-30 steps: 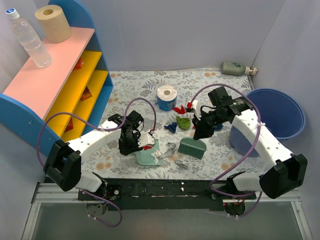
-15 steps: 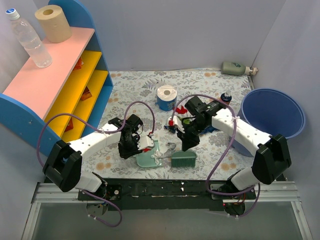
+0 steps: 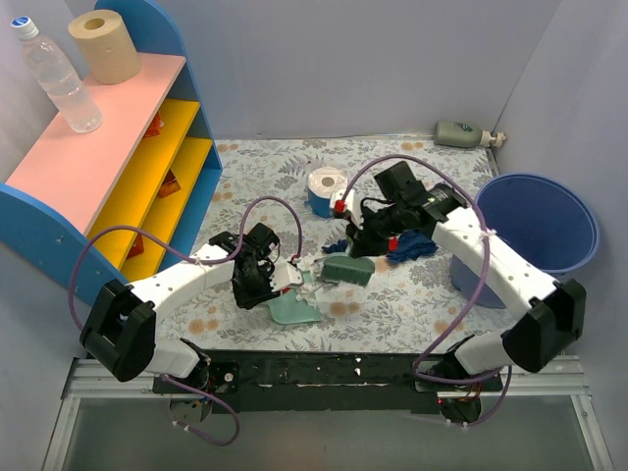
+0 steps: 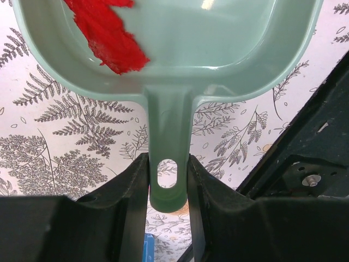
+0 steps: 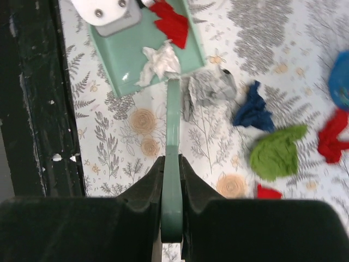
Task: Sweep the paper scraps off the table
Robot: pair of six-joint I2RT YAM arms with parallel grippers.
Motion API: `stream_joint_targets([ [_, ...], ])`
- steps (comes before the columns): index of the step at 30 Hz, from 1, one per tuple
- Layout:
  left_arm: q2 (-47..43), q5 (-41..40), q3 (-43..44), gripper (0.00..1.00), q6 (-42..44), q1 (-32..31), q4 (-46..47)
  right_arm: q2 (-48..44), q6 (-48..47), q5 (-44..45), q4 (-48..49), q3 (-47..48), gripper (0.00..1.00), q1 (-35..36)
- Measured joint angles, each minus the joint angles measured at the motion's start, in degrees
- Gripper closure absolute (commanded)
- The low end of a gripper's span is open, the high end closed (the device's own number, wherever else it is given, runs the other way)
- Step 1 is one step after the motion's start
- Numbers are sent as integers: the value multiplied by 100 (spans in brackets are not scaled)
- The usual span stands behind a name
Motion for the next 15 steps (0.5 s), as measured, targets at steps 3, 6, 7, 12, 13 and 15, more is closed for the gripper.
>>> stream_joint_targets([
  [3,-61,-66,-42,100,-28,0,-7,-553,374,295,55,-254,99,-155],
  [6,-94,-149,-50,100,-70,0,-59,-1010,833,778,166,-553,99,-177],
  [7,-98,-173,-50,100,-96,0,-83,-1099,1001,951,208,-647,99,-177],
  [12,-96,-229,-20,100,-302,0,-184,-979,1731,1510,439,-887,99,-170],
  [13,-94,-236,2,100,-345,0,-216,-909,1867,1587,535,-929,99,-170],
  [15,-87,-245,44,100,-415,0,-260,-756,2107,1731,634,-960,99,-170],
])
